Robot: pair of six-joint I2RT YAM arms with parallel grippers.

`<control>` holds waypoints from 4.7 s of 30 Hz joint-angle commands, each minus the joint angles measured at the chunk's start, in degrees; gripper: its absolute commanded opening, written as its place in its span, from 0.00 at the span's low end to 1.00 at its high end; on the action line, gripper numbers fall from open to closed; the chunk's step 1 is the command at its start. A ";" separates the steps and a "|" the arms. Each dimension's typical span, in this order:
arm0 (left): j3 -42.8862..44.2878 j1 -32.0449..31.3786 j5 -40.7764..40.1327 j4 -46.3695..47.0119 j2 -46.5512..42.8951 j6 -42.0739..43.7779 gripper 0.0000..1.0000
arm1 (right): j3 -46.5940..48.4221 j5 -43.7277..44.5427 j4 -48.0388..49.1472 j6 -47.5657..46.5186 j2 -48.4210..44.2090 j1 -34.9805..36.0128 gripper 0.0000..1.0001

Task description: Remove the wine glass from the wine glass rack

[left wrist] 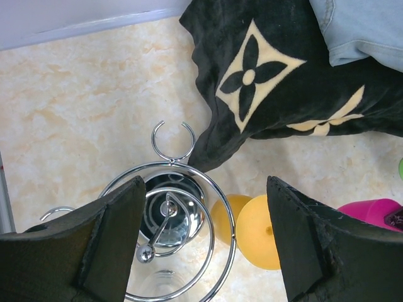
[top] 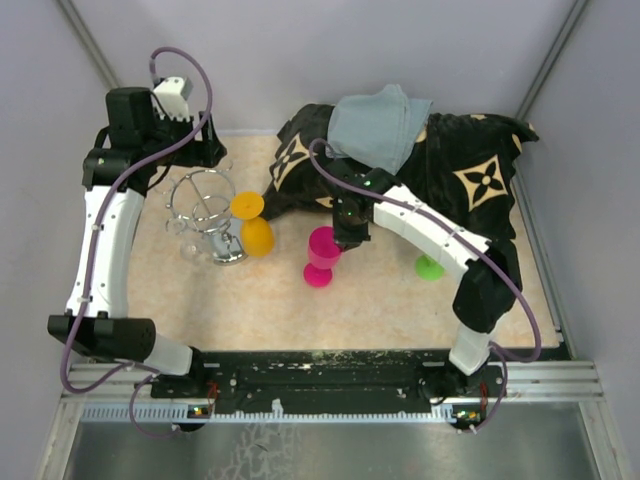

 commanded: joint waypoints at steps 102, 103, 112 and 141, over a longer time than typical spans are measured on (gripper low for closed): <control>-4.75 34.94 25.71 -2.68 -4.62 -16.59 0.81 | -2.13 -40.70 59.45 23.33 4.60 -3.88 0.52; -4.79 34.94 25.74 -2.72 -4.62 -16.43 0.81 | -2.05 -40.70 59.16 23.20 4.95 -3.76 0.52; -5.06 34.94 26.40 -2.74 -4.61 -15.84 0.81 | -2.69 -40.88 59.45 23.39 5.95 -3.12 0.46; -5.60 34.94 27.37 -3.30 -3.95 -14.81 0.81 | -5.19 -41.00 59.83 24.71 4.27 -2.50 0.00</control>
